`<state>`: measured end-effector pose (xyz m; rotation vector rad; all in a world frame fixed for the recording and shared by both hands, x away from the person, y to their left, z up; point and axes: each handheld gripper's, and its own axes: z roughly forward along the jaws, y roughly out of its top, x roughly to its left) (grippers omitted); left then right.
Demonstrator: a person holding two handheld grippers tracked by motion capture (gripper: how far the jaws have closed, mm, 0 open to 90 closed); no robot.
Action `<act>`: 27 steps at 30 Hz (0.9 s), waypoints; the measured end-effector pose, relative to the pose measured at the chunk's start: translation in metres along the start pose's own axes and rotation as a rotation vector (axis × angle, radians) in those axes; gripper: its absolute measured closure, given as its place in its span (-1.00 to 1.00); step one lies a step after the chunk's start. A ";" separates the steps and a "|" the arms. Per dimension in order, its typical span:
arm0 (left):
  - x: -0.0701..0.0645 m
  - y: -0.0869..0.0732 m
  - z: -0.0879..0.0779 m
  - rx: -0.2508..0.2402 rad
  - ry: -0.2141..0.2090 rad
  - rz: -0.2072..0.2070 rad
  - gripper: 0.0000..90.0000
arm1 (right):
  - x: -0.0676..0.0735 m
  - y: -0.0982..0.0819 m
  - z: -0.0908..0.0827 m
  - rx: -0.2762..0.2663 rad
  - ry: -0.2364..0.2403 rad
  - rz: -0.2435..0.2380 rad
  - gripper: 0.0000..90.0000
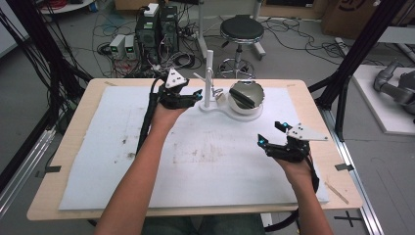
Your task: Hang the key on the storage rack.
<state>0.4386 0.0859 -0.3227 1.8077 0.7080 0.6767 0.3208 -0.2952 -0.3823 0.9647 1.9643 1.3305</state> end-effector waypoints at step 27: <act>0.012 -0.113 -0.164 -0.016 -0.111 -0.103 -0.51 | 0.001 0.001 0.000 0.000 0.000 -0.017 -0.54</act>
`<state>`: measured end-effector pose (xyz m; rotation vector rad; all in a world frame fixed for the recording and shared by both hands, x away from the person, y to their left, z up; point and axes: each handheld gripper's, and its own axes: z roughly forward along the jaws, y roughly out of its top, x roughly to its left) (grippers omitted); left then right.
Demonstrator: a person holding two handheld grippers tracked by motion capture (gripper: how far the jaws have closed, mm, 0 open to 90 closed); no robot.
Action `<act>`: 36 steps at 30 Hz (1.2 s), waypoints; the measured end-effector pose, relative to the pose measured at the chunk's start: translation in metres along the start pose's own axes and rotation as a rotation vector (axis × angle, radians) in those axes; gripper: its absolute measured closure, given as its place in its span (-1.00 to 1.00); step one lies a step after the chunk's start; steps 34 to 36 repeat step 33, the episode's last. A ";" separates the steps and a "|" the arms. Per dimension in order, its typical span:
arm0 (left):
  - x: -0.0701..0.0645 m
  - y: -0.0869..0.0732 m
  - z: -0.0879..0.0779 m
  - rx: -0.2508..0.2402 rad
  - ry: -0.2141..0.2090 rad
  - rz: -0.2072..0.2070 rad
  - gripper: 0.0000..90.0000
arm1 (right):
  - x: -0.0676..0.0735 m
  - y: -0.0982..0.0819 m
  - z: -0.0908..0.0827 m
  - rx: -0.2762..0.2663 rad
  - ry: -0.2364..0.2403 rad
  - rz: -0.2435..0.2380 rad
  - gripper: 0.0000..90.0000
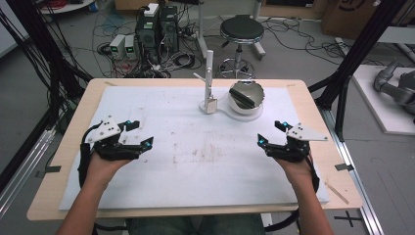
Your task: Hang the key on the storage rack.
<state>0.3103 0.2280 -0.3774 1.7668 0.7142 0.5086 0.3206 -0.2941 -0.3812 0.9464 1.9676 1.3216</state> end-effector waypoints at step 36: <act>0.013 -0.025 0.000 -0.021 -0.015 -0.065 -0.58 | 0.002 -0.002 0.006 0.026 0.008 0.009 -0.54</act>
